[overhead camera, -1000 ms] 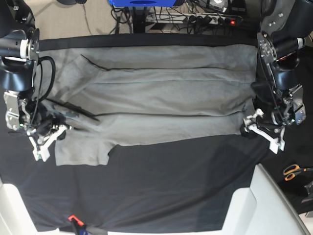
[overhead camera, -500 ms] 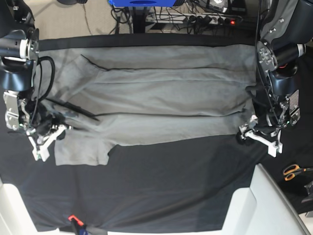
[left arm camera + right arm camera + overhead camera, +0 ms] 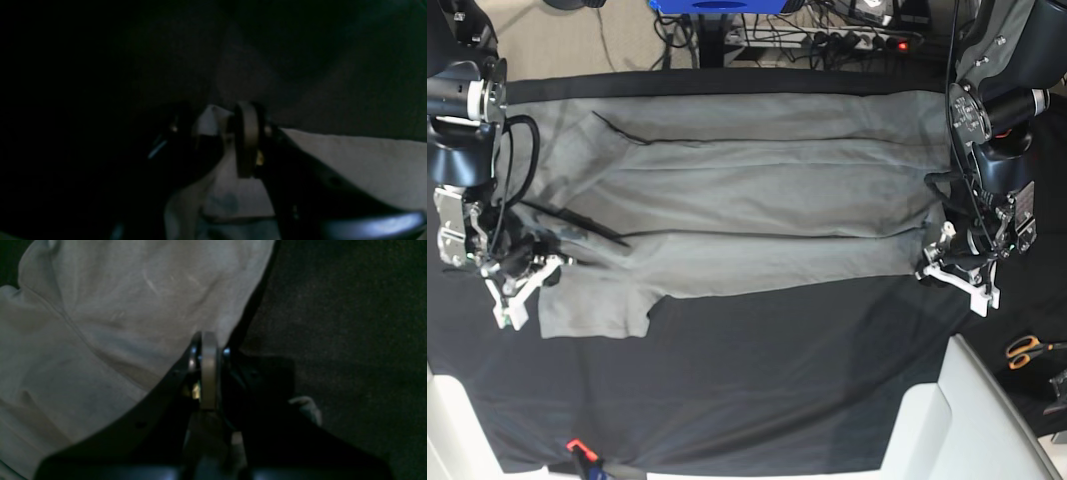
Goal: Fold the T-shirt properly
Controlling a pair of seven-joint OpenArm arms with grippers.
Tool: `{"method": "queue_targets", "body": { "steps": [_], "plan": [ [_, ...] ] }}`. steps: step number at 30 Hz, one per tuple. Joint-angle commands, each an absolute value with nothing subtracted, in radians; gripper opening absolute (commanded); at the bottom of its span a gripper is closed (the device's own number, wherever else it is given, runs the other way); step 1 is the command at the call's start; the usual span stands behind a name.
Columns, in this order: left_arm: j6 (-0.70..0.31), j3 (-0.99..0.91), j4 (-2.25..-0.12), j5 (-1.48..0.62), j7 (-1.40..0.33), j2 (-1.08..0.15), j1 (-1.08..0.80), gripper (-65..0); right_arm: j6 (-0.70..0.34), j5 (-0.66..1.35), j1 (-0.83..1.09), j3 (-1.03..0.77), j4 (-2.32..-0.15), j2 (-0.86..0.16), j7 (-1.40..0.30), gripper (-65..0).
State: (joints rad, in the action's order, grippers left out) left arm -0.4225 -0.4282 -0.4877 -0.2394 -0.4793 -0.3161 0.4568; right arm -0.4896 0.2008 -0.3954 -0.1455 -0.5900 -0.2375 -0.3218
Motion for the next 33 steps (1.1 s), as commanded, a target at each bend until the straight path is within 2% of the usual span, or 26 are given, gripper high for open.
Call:
{"method": "queue_targets", "body": {
  "steps": [1,5,8,19,25,33],
  "plan": [
    [-0.429,-0.424,-0.49,-0.228,-0.507,-0.32,0.467,-47.7,-0.495,0.208,-0.423,-0.145,-0.607,-0.252,-0.303,-64.8],
    [-0.429,-0.424,-0.49,-0.226,-0.506,-0.323,0.467,-54.3,-0.496,0.208,-0.423,-0.145,-0.607,-0.252,-0.303,-64.8],
    [-0.429,-0.424,-0.489,-0.226,-0.506,-0.326,0.467,-64.7,-0.498,0.208,-0.423,-0.145,-0.607,-0.252,-0.303,-64.8],
    [-0.429,-0.424,-0.535,-0.225,-0.515,-0.338,0.484,-65.0,-0.498,0.208,-0.426,-0.145,-0.61,-0.251,-0.3,-64.8],
    [-0.429,-0.423,-0.625,-0.223,-0.541,-0.341,0.486,-65.0,-0.496,0.208,-0.421,-0.145,-0.713,-0.248,-0.305,-64.8],
    [-0.429,-0.32,-0.733,-0.234,-0.565,-0.34,0.486,-65.0,-0.495,0.208,-0.423,-0.145,-0.789,-0.246,-0.305,-64.8]
  ]
}}
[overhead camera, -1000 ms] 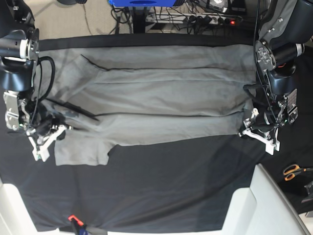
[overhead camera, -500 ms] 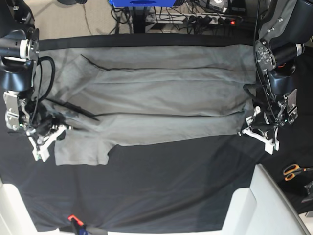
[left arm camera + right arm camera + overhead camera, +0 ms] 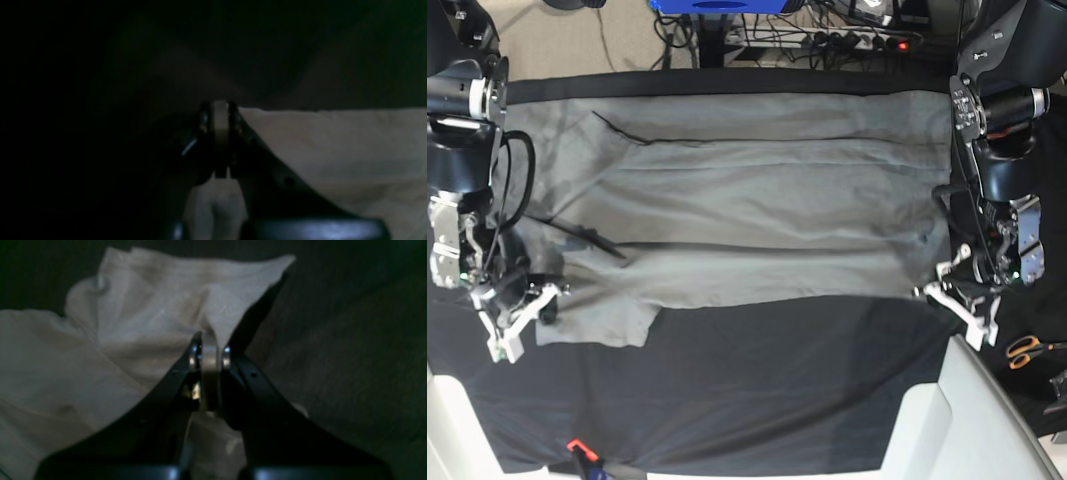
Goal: Fold the T-shirt properly
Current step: 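Lift the side edges with both grippers and fold toward the collar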
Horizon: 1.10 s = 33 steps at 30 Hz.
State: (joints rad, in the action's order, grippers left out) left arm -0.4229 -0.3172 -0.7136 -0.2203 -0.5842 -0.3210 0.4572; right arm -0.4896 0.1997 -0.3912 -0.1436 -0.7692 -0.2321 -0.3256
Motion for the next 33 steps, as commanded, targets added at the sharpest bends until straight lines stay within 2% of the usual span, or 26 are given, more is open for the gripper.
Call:
{"method": "queue_targets", "body": {
  "steps": [1,14,33],
  "plan": [
    [-0.429,-0.32,-0.74,-0.234,-0.565,-0.34,0.487,-65.0,-0.495,0.208,-0.423,-0.145,-0.796,-0.246,-0.305,-64.8],
    [-0.429,-0.32,-0.975,-0.236,-0.687,-0.34,0.487,-65.0,-0.495,0.208,-0.424,-0.145,-0.901,-0.248,-0.298,-64.8],
    [-0.429,-0.321,-1.033,-0.236,-0.687,-0.34,0.441,-65.0,-0.498,0.206,-0.409,-0.143,-0.9,-0.254,-0.298,-64.8]
  ]
}}
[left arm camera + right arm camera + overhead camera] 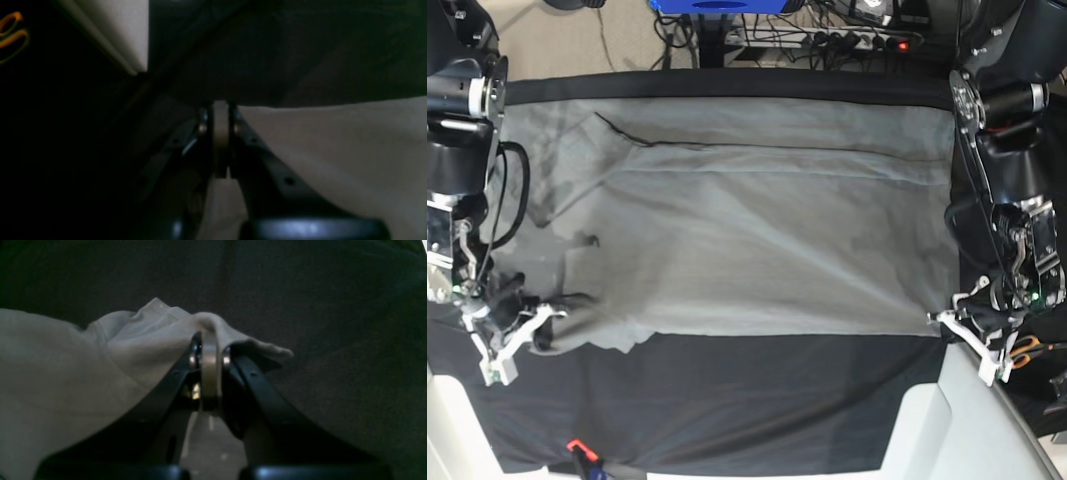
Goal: Fold the T-shirt properly
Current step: 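Lift the side edges with both grippers and fold toward the collar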
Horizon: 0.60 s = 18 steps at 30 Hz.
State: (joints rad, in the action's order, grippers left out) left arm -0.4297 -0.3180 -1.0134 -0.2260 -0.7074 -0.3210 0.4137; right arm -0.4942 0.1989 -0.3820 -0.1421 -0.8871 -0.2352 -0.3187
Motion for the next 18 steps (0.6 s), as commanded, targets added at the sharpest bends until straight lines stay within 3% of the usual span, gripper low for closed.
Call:
{"method": "queue_targets", "body": {
  "steps": [1,11,18],
  "plan": [
    [-0.429,-0.321,-1.052,-0.236,-0.687,-0.34,0.438,-65.0,-0.496,0.206,-0.409,-0.143,-0.898,-0.254,-0.3,-64.8],
    [-0.429,-0.321,-1.078,-0.236,-0.687,-0.34,0.349,-65.0,-0.493,0.206,-0.381,-0.143,-0.898,-0.265,-0.309,-64.8],
    [-0.429,-0.321,-1.127,-0.236,-0.688,-0.34,0.269,-65.0,-0.493,0.206,-0.338,-0.145,-0.909,-0.266,-0.418,-65.0]
  ]
}}
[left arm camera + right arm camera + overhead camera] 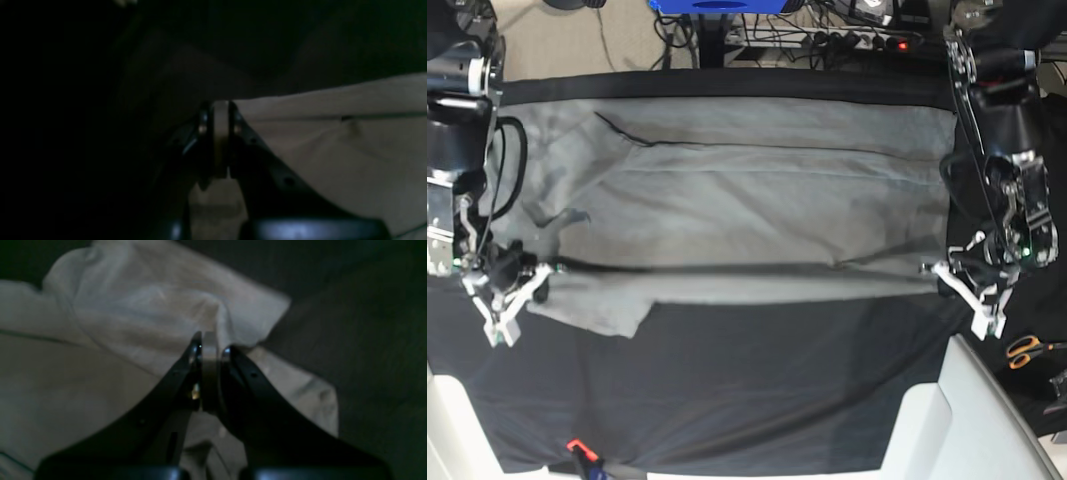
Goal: Fold the T-shirt properly
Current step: 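Lift the side edges with both grippers and fold toward the collar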
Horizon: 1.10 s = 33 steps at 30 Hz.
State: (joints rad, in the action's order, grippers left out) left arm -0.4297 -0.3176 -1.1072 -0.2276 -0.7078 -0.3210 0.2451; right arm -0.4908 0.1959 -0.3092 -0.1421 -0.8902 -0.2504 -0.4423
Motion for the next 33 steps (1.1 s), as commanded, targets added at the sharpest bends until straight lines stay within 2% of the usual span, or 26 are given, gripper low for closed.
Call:
{"method": "queue_targets", "body": {
  "steps": [1,7,12,21,33],
  "plan": [
    [-0.429,-0.32,-1.145,-0.236,-0.691,-0.34,0.252,-65.0,-0.493,0.206,-0.334,-0.145,-0.909,-0.266,-0.427,-65.0],
    [-0.433,-0.318,-1.251,-0.236,-0.78,-0.338,0.176,-65.0,-0.493,0.206,-0.309,-0.143,-0.909,-0.266,-0.453,-65.0],
    [-0.433,-0.311,-1.287,-0.236,-0.78,-0.34,0.114,-65.0,-0.493,0.206,-0.291,-0.142,-0.915,-0.28,-0.495,-65.0],
    [-0.435,-0.311,-1.288,-0.236,-0.78,-0.341,0.062,-65.0,-0.493,0.206,-0.219,-0.142,-1.096,-0.288,-0.607,-65.0],
    [-0.435,-0.309,-1.357,-0.229,-0.777,-0.341,-0.007,-65.0,-0.493,0.206,-0.094,-0.143,-1.168,-0.288,-0.622,-65.0]
  ]
}}
